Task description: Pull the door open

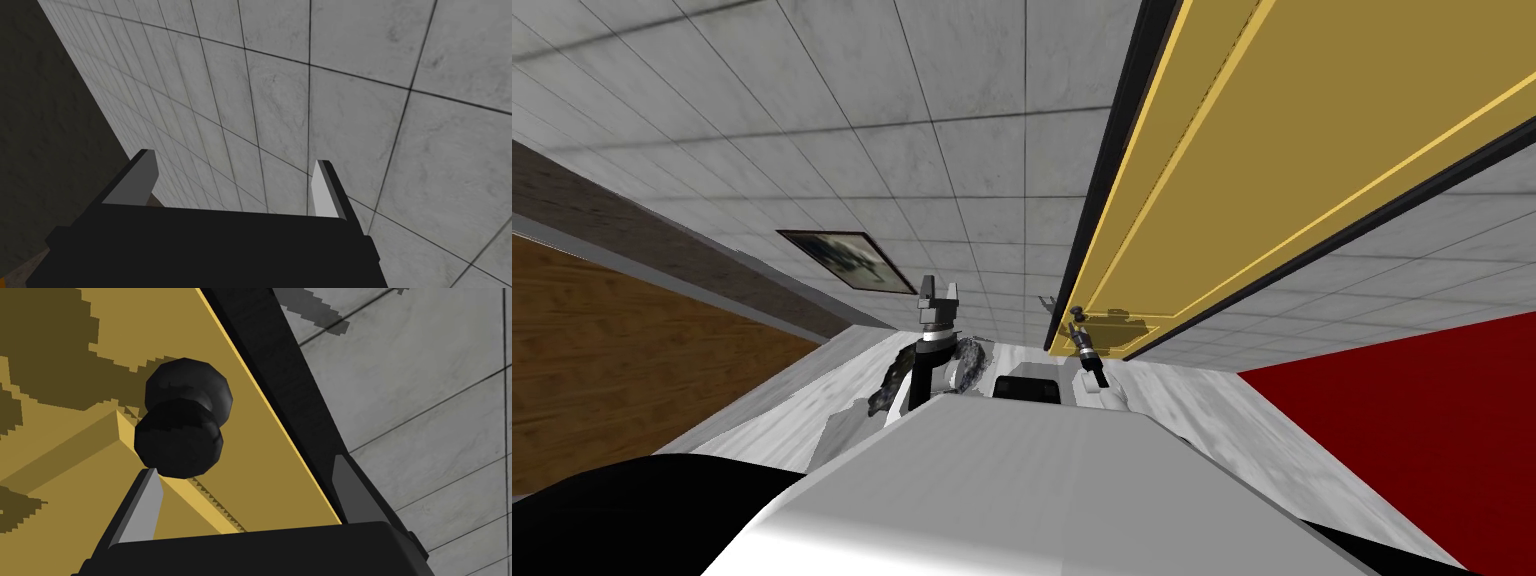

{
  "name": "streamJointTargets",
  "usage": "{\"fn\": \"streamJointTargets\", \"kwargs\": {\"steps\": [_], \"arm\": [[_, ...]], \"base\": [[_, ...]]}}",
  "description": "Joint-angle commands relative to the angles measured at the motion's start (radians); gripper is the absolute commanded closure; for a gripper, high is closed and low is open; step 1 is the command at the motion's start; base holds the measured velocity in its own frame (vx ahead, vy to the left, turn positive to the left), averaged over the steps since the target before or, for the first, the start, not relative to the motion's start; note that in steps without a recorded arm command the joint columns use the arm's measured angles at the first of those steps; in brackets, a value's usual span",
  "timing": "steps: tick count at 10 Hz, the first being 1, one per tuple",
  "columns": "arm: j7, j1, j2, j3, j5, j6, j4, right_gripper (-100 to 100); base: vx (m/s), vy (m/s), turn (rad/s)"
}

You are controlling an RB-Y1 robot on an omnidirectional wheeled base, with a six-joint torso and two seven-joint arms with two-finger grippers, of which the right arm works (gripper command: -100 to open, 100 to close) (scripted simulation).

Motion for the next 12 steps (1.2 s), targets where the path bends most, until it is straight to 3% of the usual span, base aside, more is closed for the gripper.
{"fn": "streamJointTargets", "kwargs": {"steps": [1, 8, 12], "arm": [[0.05, -0.001, 0.002, -0.006, 0.005, 0.002, 0.0, -100], [0.202, -0.005, 0.01, -0.026, 0.019, 0.007, 0.003, -100], [0.32, -0.008, 0.019, -0.044, 0.032, 0.013, 0.005, -100]], "base": [[-0.033, -0.01, 0.004], [-0.035, -0.018, 0.003], [-0.049, -0.026, 0.004]]}}
